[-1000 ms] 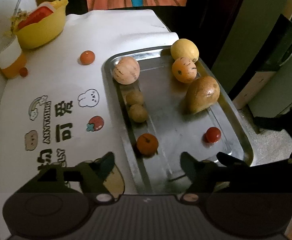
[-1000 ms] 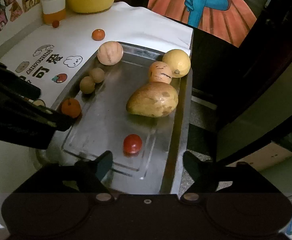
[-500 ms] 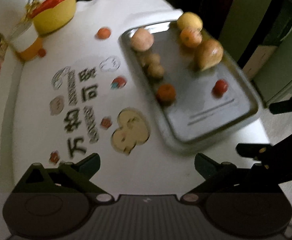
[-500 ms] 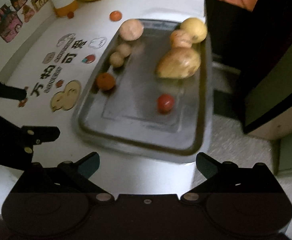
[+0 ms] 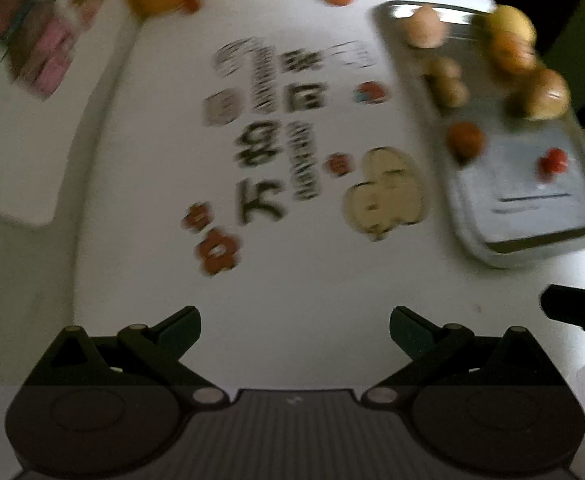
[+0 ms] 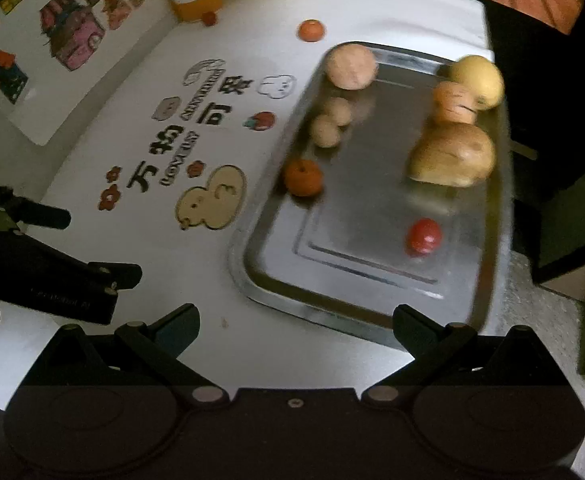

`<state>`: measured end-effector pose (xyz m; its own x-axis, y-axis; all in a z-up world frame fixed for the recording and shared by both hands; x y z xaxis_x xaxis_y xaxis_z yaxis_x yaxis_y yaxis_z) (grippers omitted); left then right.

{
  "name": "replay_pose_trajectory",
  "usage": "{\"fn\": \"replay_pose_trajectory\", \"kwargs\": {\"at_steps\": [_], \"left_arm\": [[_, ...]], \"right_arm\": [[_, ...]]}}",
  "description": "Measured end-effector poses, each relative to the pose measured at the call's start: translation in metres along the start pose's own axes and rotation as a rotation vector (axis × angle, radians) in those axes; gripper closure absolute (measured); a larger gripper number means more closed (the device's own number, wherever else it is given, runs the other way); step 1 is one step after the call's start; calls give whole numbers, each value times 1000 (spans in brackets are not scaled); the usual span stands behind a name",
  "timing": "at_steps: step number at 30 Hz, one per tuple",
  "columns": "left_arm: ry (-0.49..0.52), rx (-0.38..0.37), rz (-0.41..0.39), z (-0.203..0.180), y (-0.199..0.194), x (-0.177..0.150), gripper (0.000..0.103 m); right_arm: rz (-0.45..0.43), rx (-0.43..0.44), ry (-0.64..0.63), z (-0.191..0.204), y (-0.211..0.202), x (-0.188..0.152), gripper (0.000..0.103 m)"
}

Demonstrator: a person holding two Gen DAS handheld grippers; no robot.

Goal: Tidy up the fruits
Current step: 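Lift both open tools off the tray and swing back toward the table, then grasp the last tangerine with the right tool while the left tool grasps the small red tomato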

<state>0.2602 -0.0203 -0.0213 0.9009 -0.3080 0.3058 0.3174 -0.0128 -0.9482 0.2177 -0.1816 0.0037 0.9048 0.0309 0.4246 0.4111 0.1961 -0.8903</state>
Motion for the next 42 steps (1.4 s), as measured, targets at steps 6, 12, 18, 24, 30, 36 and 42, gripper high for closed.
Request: {"fn": "replay_pose_trajectory", "kwargs": {"at_steps": [6, 12, 18, 24, 30, 36, 42], "left_arm": [[-105, 55, 39, 38, 8, -7, 1], [-176, 98, 51, 68, 16, 0, 1], [-175, 117, 20, 84, 23, 28, 1], [-155, 99, -2, 88, 38, 64, 1], [-179, 86, -45, 90, 51, 103, 1], [-268, 83, -97, 98, 64, 139, 1], [-296, 92, -168, 105, 74, 175, 1]], "right_arm": [[0, 34, -63, 25, 9, 14, 1], [-3, 70, -102, 48, 18, 33, 1], [-15, 93, -108, 60, 30, 56, 1], [-36, 77, -96, 62, 44, 81, 1], [-152, 16, -77, 53, 47, 111, 1], [-258, -46, -52, 39, 55, 145, 1], [-302, -91, -65, 27, 73, 170, 1]]}}
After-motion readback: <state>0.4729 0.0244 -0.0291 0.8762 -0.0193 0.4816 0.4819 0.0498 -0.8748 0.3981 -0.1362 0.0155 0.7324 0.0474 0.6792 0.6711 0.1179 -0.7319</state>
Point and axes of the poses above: each gripper's, at about its wrist camera, not at the fingertips, and y roughly the way its jaws point, z to its left, x to its top, the point moved 5 cm from there along y, roughly the way its jaws point, and after that the axes turned 8 degrees about -z, right-handed, at the moved point
